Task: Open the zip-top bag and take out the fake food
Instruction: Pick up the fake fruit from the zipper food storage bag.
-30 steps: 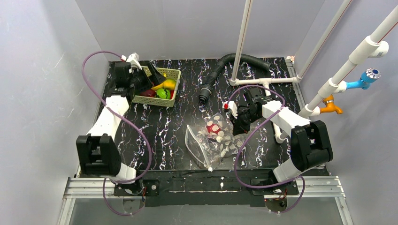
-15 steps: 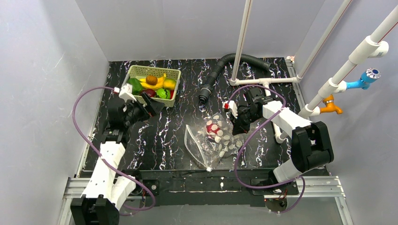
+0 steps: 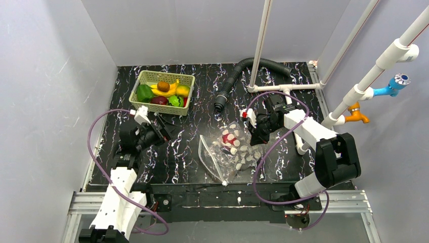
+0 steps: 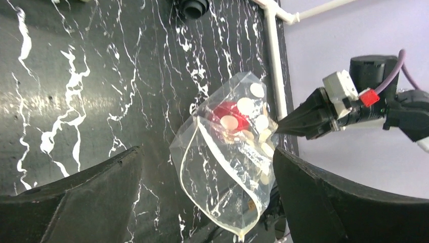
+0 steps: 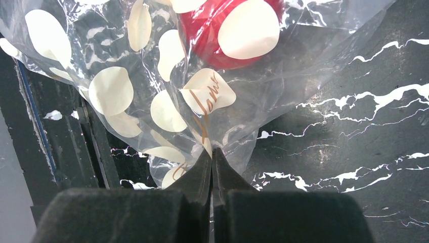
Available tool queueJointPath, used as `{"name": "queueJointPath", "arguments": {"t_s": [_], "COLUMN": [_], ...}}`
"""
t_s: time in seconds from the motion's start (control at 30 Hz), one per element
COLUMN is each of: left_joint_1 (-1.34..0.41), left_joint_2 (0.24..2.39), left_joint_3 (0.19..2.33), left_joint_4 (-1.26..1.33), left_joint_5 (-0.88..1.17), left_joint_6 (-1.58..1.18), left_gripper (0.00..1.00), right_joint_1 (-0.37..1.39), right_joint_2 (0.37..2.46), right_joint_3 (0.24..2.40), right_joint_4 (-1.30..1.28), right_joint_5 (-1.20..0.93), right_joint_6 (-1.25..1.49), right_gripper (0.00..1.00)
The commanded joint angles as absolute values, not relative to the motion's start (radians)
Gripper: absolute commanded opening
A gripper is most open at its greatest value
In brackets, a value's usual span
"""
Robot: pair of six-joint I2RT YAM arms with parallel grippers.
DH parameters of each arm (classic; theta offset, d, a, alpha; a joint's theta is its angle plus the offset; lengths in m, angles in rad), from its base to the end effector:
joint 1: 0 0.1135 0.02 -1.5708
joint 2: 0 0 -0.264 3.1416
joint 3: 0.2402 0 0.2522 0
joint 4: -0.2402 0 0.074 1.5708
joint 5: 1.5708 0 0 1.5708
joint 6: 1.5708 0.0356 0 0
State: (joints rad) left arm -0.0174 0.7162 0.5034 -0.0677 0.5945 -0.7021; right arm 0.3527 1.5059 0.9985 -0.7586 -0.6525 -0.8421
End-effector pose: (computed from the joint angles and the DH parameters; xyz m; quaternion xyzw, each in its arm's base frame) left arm 0.1720 -0.0229 0.2651 -0.0906 0.7788 -0.4214 0.4558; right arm 0.2523 0.1159 0.2128 -0.5669 0.7467 0.2725 0.2163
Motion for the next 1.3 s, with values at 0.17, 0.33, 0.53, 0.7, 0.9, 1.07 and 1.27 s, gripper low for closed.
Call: {"name": "queueJointPath", "arguments": {"t_s": [0.17,0.33,0.53,0.7,0.9,1.07,1.27], "left_joint_1": [-0.242,-0.38,-0.458,-0.501,-0.532,-0.557,-0.584], "left_joint_2": [0.671,0.682,0.677,0.662,0.648,0.63,0.618], "left_joint_3": [0.416,0.386,0.338,0.31,0.292,0.273,0.255], "left_joint_4": [-0.094,-0.084,-0.033,-0.016,-0.012,-0.012,-0.008], "left_joint_5": [0.54,0.437,0.405,0.379,0.364,0.358,0.345], "left_joint_6": [-0.733,-0.749,-0.791,-0.812,-0.812,-0.814,-0.819], "left_gripper": [0.98,0.98,0.98,0.98,0.98,0.98,0.98], "right_joint_1": [0.347,0.347,0.347,0.347,0.346,0.34,0.331], "right_joint_2": [1.477,1.473,1.473,1.467,1.466,1.455,1.44], "right_joint_3": [0.988,0.986,0.986,0.982,0.987,0.99,0.995], "right_joint_4": [-0.77,-0.77,-0.773,-0.775,-0.775,-0.778,-0.784], "right_joint_5": [-0.685,-0.687,-0.688,-0.689,-0.674,-0.676,-0.692], "right_joint_6": [-0.864,-0.865,-0.869,-0.877,-0.871,-0.872,-0.872], "right_gripper": [0.09,0.15,0.19,0.3,0.38,0.43,0.45]}}
